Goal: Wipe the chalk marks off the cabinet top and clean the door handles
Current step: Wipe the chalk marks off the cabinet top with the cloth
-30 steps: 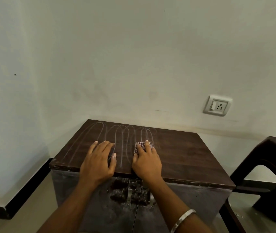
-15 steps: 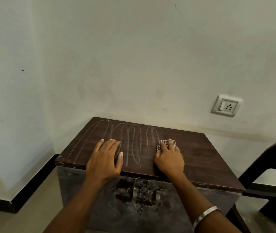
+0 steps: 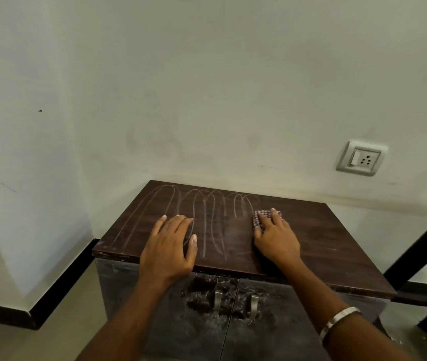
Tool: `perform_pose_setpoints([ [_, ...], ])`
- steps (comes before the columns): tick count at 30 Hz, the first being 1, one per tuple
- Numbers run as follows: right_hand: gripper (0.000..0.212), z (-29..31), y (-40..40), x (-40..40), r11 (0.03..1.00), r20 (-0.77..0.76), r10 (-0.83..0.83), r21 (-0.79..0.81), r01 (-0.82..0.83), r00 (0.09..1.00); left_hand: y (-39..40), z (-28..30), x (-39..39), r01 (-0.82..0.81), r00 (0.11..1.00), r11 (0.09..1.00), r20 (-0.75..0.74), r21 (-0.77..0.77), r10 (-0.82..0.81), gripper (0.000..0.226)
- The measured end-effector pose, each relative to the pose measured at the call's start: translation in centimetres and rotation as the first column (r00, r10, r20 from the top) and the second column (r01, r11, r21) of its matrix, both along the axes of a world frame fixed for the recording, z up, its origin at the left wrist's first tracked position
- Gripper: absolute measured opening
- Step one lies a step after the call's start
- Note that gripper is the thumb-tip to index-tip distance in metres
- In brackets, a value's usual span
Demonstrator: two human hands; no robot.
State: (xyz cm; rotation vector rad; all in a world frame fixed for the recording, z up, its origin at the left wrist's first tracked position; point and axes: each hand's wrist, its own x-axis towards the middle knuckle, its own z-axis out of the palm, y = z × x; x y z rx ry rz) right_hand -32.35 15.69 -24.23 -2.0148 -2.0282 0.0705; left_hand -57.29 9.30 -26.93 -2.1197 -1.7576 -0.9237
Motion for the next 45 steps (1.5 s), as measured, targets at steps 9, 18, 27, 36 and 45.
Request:
perform_pose_setpoints([
  [9, 0.054, 0.2, 1.2, -2.1, 0.999, 0.003, -0.037, 0.002, 0.037, 0.999, 0.1, -0.1, 0.1, -0.001, 1.0, 1.0, -0.008, 0.001, 0.001, 0.051],
  [18, 0.054, -0.1, 2.0, -6.4, 0.991, -0.029, 0.131, 0.012, -0.131, 0.991, 0.1, -0.1, 0.0, -0.007, 1.0, 1.0, -0.012, -0.01, 0.007, 0.053],
  [27, 0.054, 0.2, 3.4, -0.5, 0.998, -0.029, -0.066, -0.021, 0.066, 0.997, 0.0, 0.0, 0.1, -0.001, 1.0, 1.0, -0.005, -0.008, 0.001, 0.052],
  [36, 0.055, 0.2, 5.1, -6.9, 0.996, -0.03, 0.081, -0.027, -0.082, 0.996, 0.0, 0.0, 0.2, -0.003, 1.0, 1.0, -0.007, -0.008, 0.003, 0.051],
  [45, 0.054, 0.5, 6.6, -0.8, 0.999, -0.018, -0.012, -0.033, 0.011, 1.0, 0.0, -0.1, 0.0, 0.005, 1.0, 1.0, -0.014, -0.002, -0.005, 0.05],
])
